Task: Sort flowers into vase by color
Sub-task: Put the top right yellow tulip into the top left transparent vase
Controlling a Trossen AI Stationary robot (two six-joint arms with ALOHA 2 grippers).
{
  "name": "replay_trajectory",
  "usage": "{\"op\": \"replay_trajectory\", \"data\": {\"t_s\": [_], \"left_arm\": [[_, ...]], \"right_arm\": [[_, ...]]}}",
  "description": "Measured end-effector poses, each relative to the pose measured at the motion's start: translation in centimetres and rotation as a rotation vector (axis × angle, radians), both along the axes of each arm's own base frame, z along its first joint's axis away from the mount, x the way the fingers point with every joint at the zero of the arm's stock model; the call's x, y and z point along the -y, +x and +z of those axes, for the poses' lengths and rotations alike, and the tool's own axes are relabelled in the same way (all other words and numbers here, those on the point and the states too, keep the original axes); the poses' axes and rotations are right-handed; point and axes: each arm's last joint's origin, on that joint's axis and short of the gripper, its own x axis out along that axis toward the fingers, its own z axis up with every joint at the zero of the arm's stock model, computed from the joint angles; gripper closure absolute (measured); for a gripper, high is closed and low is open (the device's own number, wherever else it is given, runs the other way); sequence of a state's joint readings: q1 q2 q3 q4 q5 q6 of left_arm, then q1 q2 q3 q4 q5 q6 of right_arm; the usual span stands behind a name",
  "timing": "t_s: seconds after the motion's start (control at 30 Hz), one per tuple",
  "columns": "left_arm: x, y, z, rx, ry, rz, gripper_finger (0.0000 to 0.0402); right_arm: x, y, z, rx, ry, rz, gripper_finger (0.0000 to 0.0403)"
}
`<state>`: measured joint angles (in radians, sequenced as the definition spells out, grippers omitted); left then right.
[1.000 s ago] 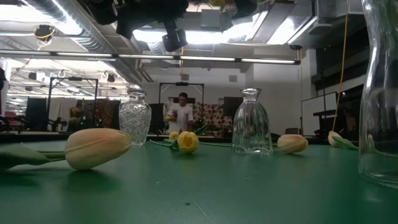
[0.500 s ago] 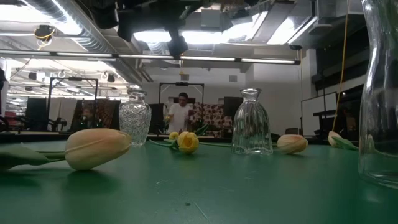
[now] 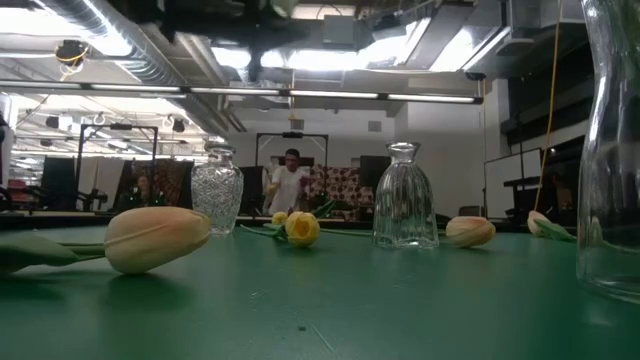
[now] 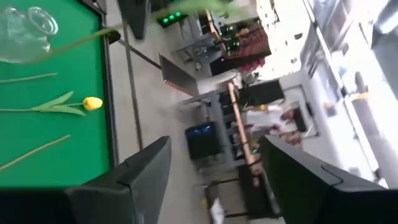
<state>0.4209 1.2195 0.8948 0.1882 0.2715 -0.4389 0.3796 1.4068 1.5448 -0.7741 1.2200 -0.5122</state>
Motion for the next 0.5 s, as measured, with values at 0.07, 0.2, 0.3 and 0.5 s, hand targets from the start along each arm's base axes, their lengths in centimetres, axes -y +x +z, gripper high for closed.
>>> {"op": "replay_trajectory", "data": {"t_s": [0.07,0.2,0.3,0.5], "left_arm": [[0.5,-1.7,1.0,-0.048,0.095,0.153,0.0401],[2.1,-4.8,3.1,-0.035,0.208,0.324,0.0401],[3.3,-6.5,2.6,-0.025,0.224,0.402,0.0401],[4.6,-8.7,-1.8,-0.011,0.163,0.477,0.0401]], "right_arm": [[-0.1,-1.7,0.3,0.042,0.053,0.0,0.0153],[-0.4,-3.9,0.6,0.116,0.136,-0.004,0.0153],[-0.7,-4.7,0.2,0.13,0.156,-0.016,0.0153],[-1.0,-5.7,-0.5,0.136,0.187,-0.033,0.0153]]}}
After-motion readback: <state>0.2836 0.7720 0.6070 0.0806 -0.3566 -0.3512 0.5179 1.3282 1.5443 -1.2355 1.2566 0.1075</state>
